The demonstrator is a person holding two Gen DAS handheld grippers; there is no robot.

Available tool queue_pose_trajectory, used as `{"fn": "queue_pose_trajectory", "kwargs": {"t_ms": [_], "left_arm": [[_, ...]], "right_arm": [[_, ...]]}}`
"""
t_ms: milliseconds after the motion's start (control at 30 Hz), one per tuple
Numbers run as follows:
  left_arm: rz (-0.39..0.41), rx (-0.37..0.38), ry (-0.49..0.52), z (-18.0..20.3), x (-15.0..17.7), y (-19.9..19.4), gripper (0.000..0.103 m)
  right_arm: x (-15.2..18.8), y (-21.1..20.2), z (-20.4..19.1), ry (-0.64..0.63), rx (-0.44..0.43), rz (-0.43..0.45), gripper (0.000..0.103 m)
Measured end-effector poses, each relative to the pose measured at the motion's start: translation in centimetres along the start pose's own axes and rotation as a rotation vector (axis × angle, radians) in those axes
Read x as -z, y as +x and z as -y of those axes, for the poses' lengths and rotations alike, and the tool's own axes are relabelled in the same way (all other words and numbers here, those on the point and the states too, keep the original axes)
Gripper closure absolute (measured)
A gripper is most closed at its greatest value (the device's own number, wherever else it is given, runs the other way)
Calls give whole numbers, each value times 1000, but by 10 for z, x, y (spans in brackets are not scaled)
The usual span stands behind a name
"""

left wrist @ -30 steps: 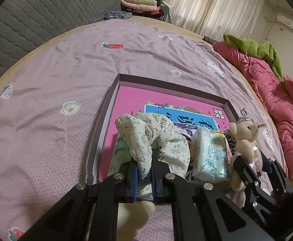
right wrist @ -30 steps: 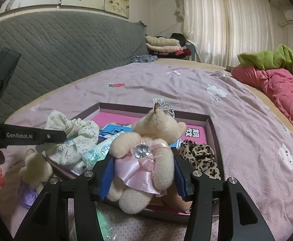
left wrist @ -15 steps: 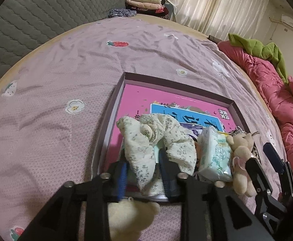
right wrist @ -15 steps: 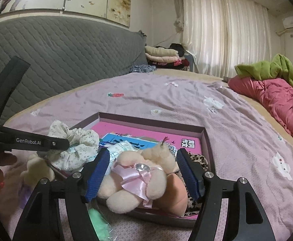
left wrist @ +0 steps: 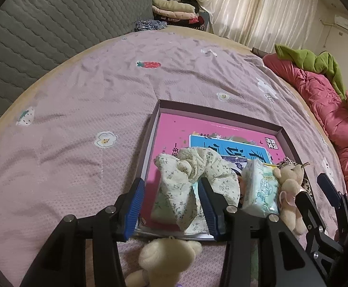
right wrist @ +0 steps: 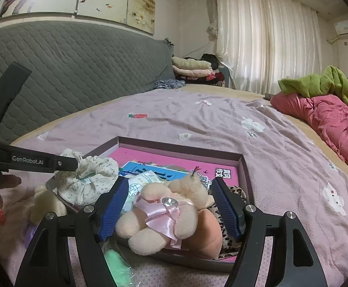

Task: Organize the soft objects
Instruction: 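Open both tools and withdraw them from the box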

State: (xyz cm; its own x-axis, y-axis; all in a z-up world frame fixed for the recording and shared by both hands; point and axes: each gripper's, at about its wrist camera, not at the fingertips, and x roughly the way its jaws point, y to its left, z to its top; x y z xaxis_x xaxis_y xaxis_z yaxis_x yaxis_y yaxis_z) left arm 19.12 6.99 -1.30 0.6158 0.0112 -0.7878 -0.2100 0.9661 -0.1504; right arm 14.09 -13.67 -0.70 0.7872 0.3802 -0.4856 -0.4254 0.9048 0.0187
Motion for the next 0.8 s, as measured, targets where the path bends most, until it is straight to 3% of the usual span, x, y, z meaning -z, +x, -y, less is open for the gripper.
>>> {"fn": "queue_pose_trajectory", "kwargs": {"t_ms": [800], "left_arm": [[26, -18, 20, -16, 17, -34, 54]], "right_arm": [[2, -19, 7, 22, 15, 12, 29]]}}
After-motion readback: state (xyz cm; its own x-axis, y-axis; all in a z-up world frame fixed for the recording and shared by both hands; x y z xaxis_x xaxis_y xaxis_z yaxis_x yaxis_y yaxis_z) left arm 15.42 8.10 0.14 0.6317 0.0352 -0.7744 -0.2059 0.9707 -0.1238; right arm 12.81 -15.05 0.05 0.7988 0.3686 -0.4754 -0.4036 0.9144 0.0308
